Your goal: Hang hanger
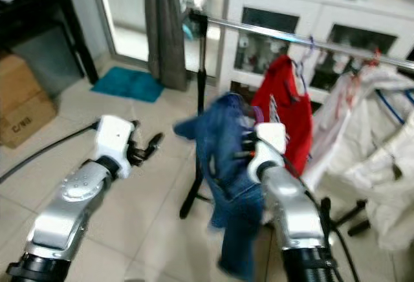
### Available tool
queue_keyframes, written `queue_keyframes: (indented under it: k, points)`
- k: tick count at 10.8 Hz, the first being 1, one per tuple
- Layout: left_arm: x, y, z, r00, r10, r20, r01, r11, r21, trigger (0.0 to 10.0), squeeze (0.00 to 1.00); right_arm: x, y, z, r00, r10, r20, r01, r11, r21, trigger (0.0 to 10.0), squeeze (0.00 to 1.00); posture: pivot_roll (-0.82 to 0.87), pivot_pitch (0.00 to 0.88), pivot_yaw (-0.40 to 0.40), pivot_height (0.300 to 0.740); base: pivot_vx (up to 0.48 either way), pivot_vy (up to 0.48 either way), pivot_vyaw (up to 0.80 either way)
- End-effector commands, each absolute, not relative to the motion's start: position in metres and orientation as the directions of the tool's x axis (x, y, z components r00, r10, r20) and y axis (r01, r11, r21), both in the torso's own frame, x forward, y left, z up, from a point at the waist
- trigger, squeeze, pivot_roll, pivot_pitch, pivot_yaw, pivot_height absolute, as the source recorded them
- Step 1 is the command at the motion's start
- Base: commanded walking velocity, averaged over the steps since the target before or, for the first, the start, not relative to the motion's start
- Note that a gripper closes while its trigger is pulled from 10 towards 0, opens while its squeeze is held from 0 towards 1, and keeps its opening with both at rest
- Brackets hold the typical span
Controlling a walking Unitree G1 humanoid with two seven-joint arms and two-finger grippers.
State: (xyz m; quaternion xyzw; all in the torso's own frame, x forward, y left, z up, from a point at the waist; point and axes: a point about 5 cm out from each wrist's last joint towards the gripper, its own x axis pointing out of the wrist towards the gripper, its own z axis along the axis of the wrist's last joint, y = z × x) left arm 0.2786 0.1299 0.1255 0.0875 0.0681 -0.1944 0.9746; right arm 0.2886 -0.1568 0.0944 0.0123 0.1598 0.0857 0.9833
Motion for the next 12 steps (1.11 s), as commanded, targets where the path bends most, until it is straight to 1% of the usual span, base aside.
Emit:
queue_keyframes:
  k: [1, 6, 8, 9, 10, 12]
  points:
    - [0.280, 0.139, 0.129, 0.925, -0.342, -0.164, 0.367, 0.915, 0.166, 10.0, 0.00, 0.294, -0.148, 0.107, 0.946, 0.200, -0.255, -0.192, 0.980, 0.056, 10.0, 0.00, 0.15, 0.000, -0.033, 0.740, 0.379, 0.000, 0.00]
    - [0.280, 0.136, 0.127, 0.915, -0.365, -0.174, 0.394, 0.902, 0.177, 10.0, 0.00, 0.296, -0.150, 0.111, 0.951, 0.184, -0.247, -0.178, 0.983, 0.049, 10.0, 0.00, 0.15, 0.000, -0.033, 0.740, 0.383, 0.000, 0.00]
    - [0.279, 0.134, 0.126, 0.904, -0.386, -0.183, 0.418, 0.890, 0.185, 10.0, 0.00, 0.297, -0.156, 0.110, 0.954, 0.135, -0.268, -0.140, 0.990, 0.000, 10.0, 0.00, 0.15, 0.000, -0.033, 0.740, 0.382, 0.000, 0.00]
    - [0.279, 0.133, 0.127, 0.902, -0.391, -0.183, 0.422, 0.887, 0.186, 10.0, 0.00, 0.298, -0.159, 0.110, 0.953, 0.120, -0.277, -0.120, 0.993, 0.017, 10.0, 0.00, 0.14, 0.000, -0.032, 0.740, 0.382, 0.000, 0.00]
    - [0.280, 0.132, 0.127, 0.900, -0.395, -0.183, 0.426, 0.885, 0.187, 10.0, 0.00, 0.298, -0.159, 0.110, 0.953, 0.120, -0.277, -0.117, 0.993, 0.030, 10.0, 0.00, 0.14, 0.000, -0.031, 0.740, 0.386, 0.000, -0.76]
    - [0.280, 0.131, 0.126, 0.896, -0.403, -0.185, 0.435, 0.880, 0.189, 10.0, 0.00, 0.299, -0.161, 0.112, 0.957, 0.109, -0.269, -0.108, 0.994, 0.019, 10.0, 0.00, 0.14, 0.000, -0.031, 0.740, 0.373, 0.000, 0.00]
